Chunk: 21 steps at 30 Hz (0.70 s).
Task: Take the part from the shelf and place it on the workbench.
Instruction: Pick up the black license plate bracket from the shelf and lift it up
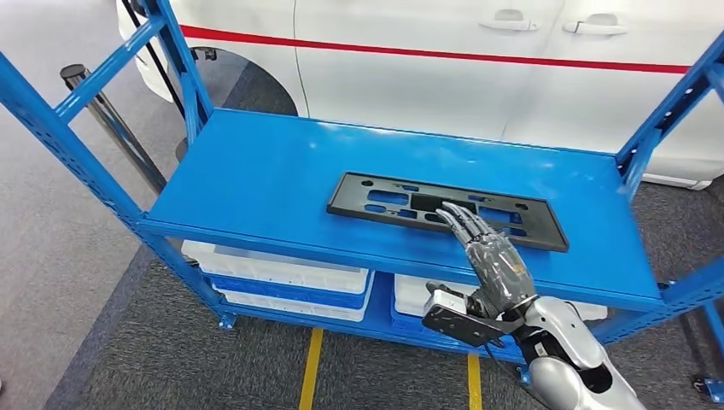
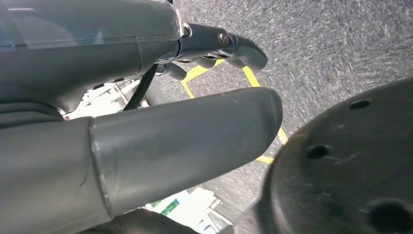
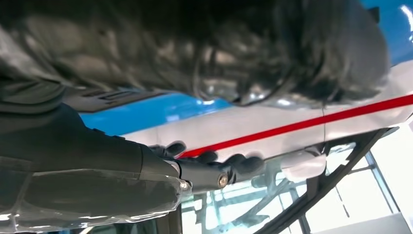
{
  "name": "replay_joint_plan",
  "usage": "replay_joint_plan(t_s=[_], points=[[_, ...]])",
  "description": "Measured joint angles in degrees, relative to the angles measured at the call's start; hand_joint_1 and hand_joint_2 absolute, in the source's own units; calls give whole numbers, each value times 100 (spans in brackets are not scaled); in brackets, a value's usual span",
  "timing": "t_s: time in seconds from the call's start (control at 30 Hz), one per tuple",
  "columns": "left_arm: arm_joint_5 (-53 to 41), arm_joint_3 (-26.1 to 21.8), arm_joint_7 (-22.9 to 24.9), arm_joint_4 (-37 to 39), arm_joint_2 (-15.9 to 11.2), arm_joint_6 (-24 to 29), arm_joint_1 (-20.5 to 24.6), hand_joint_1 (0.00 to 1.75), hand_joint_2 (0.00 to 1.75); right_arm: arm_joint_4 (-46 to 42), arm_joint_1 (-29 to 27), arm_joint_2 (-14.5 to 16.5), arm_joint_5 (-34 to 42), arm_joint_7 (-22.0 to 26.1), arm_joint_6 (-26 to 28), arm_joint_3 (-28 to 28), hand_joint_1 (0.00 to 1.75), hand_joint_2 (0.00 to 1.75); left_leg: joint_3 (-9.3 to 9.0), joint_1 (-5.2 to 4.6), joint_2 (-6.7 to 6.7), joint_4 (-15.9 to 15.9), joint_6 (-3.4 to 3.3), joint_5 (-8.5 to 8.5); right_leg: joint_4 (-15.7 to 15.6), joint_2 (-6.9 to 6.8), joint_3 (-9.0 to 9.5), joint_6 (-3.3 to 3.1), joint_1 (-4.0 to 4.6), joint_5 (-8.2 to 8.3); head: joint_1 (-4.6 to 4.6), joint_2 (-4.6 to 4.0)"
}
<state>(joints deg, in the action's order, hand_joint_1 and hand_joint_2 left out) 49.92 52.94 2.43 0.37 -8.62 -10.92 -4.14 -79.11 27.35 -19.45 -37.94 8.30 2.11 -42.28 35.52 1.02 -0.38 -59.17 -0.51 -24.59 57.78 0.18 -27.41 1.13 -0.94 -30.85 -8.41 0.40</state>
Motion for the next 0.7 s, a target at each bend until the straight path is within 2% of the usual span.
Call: replay_joint_plan(t_s=[0.07, 0.1, 0.13, 0.23, 0.27, 0.3, 0.33, 0.37, 0.4, 0.43, 0.47, 0.5, 0.6, 0.7], points=[[-37, -1, -49, 0, 4, -1, -34, 0, 0, 4, -4, -2, -22, -16, 32, 72, 0, 175, -82, 8, -1, 43, -83, -44, 187, -5, -59, 35, -17, -25, 14, -1], [-48, -1, -68, 0, 5, -1, -48, 0, 0, 7, -2, -3, -30, -22, 42, 105, 0, 175, -124, 15, 0, 61, -112, -59, 323, -7, -123, 45, -23, -51, 20, -1], [-54, -1, -76, 0, 7, -1, -59, 0, 0, 10, -1, -4, -35, -27, 53, 138, 0, 175, -154, 16, 2, 71, -139, -79, 577, -9, -273, 57, -27, -119, 28, -1], [-54, -1, -91, 0, 7, -1, -65, 0, 0, 36, -29, -4, -49, -41, 90, 206, 0, 175, -231, 0, -2, 73, -189, -167, 1529, -10, -977, 88, -24, -475, 29, -2], [-54, -1, -96, 0, 8, -1, -67, 0, 0, 51, -46, -4, -54, -46, 99, 218, 0, 175, -282, -9, -7, 73, -194, -210, 1672, -10, -1153, 86, -23, -496, 29, -2], [-55, -1, -100, 0, 8, -1, -70, 0, 0, 67, -58, -4, -62, -49, 107, 229, 0, 175, -348, -17, -14, 73, -193, -258, 1610, -10, -1225, 71, -19, -386, 29, -2], [-57, -1, -105, 0, 9, -1, -73, 0, 0, 82, -63, -4, -77, -55, 117, 243, 0, 175, -426, -25, -20, 73, -188, -309, 1368, -10, -1206, 44, -10, -158, 29, -3], [-62, -1, -109, 0, 10, 1, -78, 0, 0, 98, -64, -4, -102, -64, 129, 265, 0, 175, -496, -32, -24, 77, -178, -366, 986, -11, -1124, 1, 7, 170, 30, -3], [-68, -1, -113, 0, 19, 4, -77, 0, 0, 119, -61, -4, -132, -78, 145, 286, 0, 175, -564, -41, -26, 73, -157, -416, 646, -12, -1046, -43, 32, 405, 27, -3], [-73, -3, -120, 0, 27, 8, -72, 0, 0, 143, -58, -4, -167, -91, 161, 304, 0, 175, -601, -48, -29, 70, -129, -460, 392, -10, -985, -79, 59, 554, 29, -3], [-78, -5, -126, 1, 34, 13, -68, 0, 0, 167, -59, -4, -201, -105, 177, 317, 0, 175, -622, -51, -31, 75, -96, -491, 244, -8, -954, -106, 80, 640, 31, -2], [-80, -10, -130, 2, 39, 16, -63, 0, 0, 192, -61, -4, -231, -117, 191, 323, 0, 175, -634, -63, -32, 62, -81, -513, 211, -4, -942, -101, 78, 628, 33, -2], [-76, -34, -135, 8, 33, 17, -58, 0, 0, 250, -54, -4, -308, -134, 204, 331, 0, 175, -661, -80, -25, 68, -118, -515, 159, 16, -893, -74, 55, 669, 36, -2], [-72, -54, -136, 9, 33, 12, -46, 0, 0, 328, -40, -1, -392, -140, 175, 328, 0, 175, -731, -76, -19, 160, -111, -531, 158, 20, -875, -119, 69, 620, 35, -2]])
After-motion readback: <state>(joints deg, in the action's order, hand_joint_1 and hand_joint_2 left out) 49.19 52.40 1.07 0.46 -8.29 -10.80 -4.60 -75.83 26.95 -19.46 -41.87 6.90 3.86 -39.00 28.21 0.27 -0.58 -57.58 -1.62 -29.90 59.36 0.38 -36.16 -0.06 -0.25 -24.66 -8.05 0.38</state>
